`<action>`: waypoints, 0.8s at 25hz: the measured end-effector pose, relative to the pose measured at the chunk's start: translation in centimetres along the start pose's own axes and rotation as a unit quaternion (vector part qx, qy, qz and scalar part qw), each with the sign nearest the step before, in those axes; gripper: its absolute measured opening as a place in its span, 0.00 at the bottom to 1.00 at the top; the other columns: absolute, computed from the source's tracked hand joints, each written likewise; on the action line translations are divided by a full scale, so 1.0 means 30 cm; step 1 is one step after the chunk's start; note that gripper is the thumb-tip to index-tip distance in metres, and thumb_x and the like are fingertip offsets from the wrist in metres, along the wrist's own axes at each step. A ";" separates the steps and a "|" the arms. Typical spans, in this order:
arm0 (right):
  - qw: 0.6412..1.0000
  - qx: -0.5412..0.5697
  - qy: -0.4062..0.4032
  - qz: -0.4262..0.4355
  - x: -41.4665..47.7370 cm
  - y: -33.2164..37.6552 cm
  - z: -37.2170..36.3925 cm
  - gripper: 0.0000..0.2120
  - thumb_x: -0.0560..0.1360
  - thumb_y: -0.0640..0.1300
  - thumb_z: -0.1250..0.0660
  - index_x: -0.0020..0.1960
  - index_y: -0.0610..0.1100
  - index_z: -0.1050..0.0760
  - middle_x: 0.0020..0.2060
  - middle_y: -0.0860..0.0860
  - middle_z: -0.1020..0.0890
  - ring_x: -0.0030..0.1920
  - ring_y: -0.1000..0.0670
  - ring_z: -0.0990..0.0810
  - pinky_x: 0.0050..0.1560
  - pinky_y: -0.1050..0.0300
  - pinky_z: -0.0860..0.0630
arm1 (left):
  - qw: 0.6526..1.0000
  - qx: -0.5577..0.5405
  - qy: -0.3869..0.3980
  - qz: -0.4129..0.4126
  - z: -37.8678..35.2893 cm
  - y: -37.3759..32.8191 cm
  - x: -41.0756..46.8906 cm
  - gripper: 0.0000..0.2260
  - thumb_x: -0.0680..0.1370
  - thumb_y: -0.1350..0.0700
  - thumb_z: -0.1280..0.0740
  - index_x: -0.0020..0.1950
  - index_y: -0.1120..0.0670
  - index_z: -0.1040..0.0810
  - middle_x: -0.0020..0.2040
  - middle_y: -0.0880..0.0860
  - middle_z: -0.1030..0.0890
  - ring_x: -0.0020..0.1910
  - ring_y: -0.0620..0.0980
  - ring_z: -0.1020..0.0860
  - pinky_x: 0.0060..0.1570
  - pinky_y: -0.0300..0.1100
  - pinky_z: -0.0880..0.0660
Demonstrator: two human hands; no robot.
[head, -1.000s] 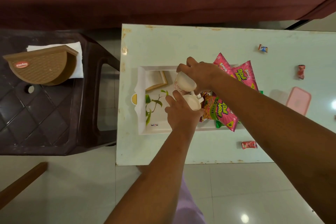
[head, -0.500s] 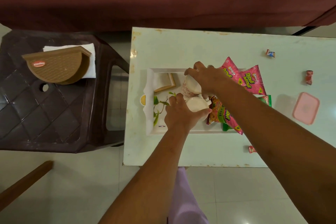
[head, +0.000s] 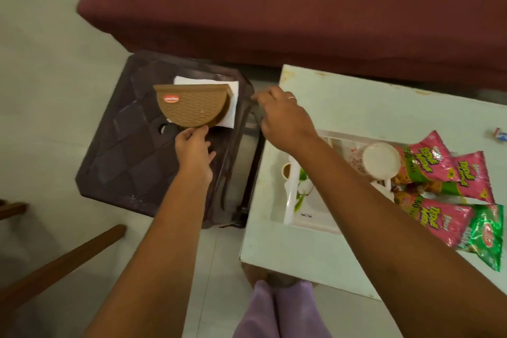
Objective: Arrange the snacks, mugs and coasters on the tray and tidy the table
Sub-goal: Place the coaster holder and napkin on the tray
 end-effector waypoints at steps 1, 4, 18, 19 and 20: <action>1.000 -0.007 -0.018 0.021 0.030 0.061 -0.016 0.26 0.73 0.37 0.36 0.70 0.48 0.34 0.67 0.47 0.31 0.65 0.42 0.30 0.58 0.48 0.25 | 1.000 -0.004 -0.008 0.008 0.028 -0.015 0.014 0.16 0.78 0.58 0.36 0.65 0.54 0.30 0.56 0.50 0.27 0.57 0.51 0.27 0.58 0.49 0.27; 0.993 -0.070 -0.039 0.088 0.106 0.207 -0.082 0.29 0.71 0.36 0.34 0.71 0.47 0.36 0.71 0.44 0.34 0.69 0.40 0.33 0.60 0.44 0.26 | 0.999 -0.019 -0.021 0.031 0.069 -0.040 0.040 0.14 0.79 0.59 0.38 0.65 0.52 0.30 0.55 0.49 0.28 0.57 0.51 0.27 0.60 0.51 0.26; 0.994 0.031 -0.092 -0.058 0.079 0.107 -0.043 0.26 0.79 0.42 0.40 0.75 0.49 0.43 0.69 0.44 0.29 0.68 0.40 0.33 0.63 0.45 0.26 | 0.983 0.003 0.121 -0.140 -0.129 -0.179 -0.077 0.20 0.79 0.60 0.39 0.64 0.38 0.34 0.69 0.50 0.30 0.66 0.51 0.29 0.59 0.48 0.26; 0.986 0.083 -0.112 -0.096 0.030 0.067 -0.031 0.24 0.80 0.42 0.42 0.75 0.50 0.41 0.66 0.44 0.27 0.65 0.41 0.29 0.62 0.46 0.25 | 0.975 0.016 0.143 -0.167 -0.168 -0.175 -0.105 0.22 0.79 0.59 0.39 0.66 0.37 0.37 0.70 0.51 0.31 0.67 0.51 0.29 0.60 0.49 0.26; 0.973 0.129 -0.138 -0.136 -0.030 0.017 -0.024 0.22 0.80 0.42 0.44 0.74 0.49 0.39 0.62 0.44 0.24 0.62 0.42 0.26 0.60 0.50 0.24 | 0.967 0.033 0.166 -0.190 -0.214 -0.157 -0.137 0.24 0.79 0.60 0.38 0.68 0.36 0.39 0.71 0.51 0.32 0.67 0.51 0.29 0.61 0.49 0.25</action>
Point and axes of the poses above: each hand's wrist, its own x-axis towards the middle knuckle, its own z-axis out of the back of the hand, y = z × x, the point moved 8 cm from there along x, towards the middle knuckle
